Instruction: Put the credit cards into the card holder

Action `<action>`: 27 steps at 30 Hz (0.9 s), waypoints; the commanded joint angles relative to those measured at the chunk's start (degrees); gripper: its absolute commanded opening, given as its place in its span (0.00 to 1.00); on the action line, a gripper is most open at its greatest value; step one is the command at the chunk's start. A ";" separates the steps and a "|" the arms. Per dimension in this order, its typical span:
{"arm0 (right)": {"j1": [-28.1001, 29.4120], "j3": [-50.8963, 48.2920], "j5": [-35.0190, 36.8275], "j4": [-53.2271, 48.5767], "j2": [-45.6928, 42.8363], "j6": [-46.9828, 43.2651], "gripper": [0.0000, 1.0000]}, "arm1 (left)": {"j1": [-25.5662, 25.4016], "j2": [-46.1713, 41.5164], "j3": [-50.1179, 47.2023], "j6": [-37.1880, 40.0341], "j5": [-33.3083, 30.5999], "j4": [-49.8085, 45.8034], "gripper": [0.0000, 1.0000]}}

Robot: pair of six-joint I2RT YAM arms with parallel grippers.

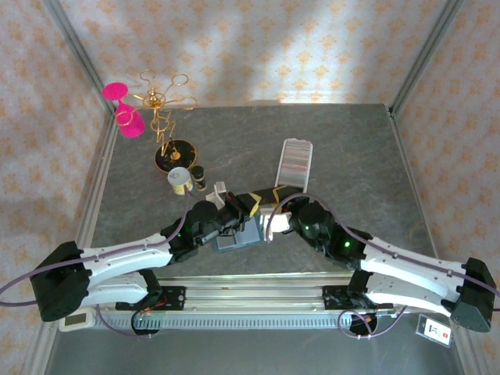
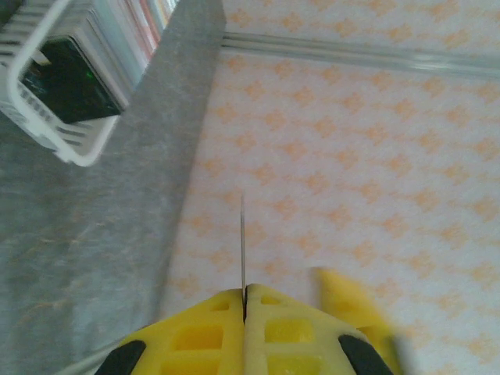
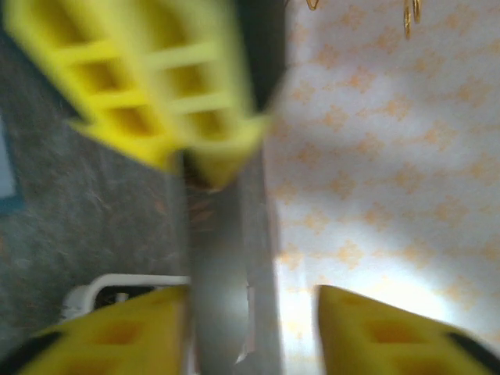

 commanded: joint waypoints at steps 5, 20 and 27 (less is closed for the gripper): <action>0.26 13.28 -13.85 -23.32 -3.80 25.10 0.74 | 1.35 -7.98 7.55 36.75 -2.72 -23.84 0.00; -2.34 24.39 -27.68 -29.71 -1.94 30.42 0.70 | 1.09 -25.91 2.92 85.94 0.67 -24.41 0.00; -2.57 30.53 -32.79 -35.42 6.31 30.04 0.65 | 0.75 -28.51 2.15 104.70 6.58 -25.38 0.00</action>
